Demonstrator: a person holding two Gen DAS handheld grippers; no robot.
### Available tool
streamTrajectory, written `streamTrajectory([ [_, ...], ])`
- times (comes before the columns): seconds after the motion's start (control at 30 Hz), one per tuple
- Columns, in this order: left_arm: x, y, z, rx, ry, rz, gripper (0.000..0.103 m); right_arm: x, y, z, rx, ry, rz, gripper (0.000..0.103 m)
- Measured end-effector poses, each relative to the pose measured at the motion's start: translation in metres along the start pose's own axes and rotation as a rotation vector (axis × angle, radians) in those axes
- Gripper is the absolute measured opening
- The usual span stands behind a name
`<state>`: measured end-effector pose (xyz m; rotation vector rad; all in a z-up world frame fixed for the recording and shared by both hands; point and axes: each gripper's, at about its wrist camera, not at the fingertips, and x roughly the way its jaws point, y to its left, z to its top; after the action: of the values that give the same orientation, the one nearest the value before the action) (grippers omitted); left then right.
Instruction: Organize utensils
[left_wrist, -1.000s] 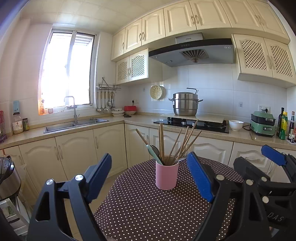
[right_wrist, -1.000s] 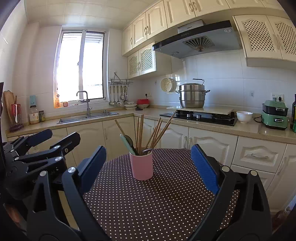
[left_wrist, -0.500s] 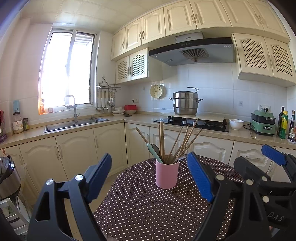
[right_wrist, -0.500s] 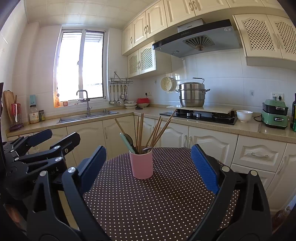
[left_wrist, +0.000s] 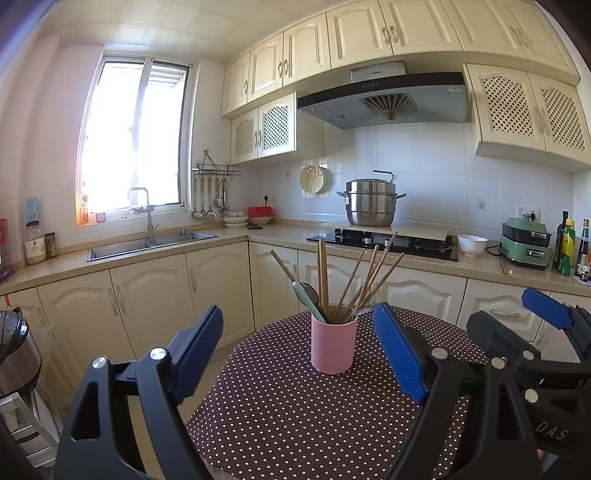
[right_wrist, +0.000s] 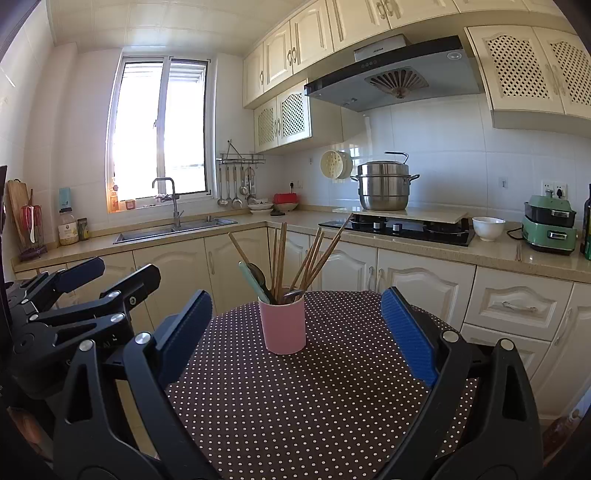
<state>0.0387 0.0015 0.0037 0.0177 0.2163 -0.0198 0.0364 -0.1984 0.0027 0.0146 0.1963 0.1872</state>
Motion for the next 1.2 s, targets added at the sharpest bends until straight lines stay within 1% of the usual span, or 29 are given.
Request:
streamTrajectory([
  [1.2, 0.010, 0.001, 0.000, 0.000, 0.025, 0.006, 0.082, 0.007, -0.001, -0.002, 0.002, 0.022, 0.003, 0.091],
])
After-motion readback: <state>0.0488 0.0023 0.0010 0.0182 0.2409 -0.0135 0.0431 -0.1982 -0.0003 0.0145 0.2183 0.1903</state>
